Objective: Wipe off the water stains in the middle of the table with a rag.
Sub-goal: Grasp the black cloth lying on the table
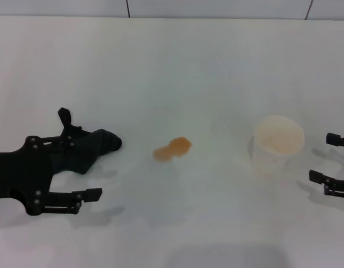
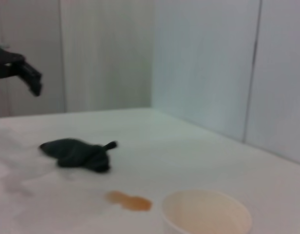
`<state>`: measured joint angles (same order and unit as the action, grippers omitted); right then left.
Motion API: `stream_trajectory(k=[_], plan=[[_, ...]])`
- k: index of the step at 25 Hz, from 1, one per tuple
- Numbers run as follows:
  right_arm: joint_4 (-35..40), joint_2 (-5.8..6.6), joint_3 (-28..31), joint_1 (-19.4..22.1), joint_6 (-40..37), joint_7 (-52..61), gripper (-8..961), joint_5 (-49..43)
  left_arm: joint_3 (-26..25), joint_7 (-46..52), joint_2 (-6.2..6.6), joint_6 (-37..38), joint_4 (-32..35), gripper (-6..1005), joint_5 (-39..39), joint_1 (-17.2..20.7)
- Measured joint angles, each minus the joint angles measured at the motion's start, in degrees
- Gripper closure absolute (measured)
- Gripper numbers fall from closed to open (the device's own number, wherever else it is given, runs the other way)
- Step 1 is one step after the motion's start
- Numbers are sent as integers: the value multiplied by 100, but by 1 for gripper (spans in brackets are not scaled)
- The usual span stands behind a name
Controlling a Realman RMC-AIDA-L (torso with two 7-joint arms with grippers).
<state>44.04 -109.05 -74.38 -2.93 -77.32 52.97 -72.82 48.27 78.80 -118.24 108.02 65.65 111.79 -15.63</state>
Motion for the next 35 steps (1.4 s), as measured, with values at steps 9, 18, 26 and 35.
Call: stream_trajectory(k=[9,18,26,35], plan=[[2982,-581,888,-5,-894,2903,94,-3099,-135,224,37,-1,355,295,-43,223],[3586,-576,853,-700,-1230,3949,94,-3871,-168,487,79,-47,580,304,192,207],[3691,-570,837,-1041,-1254,4164,94,-3992,-306,671,90,-108,763,312,644,190],[3672,-581,781,-1193,-1293,4288,94,-4129,-376,800,125,-237,940,321,1036,86]])
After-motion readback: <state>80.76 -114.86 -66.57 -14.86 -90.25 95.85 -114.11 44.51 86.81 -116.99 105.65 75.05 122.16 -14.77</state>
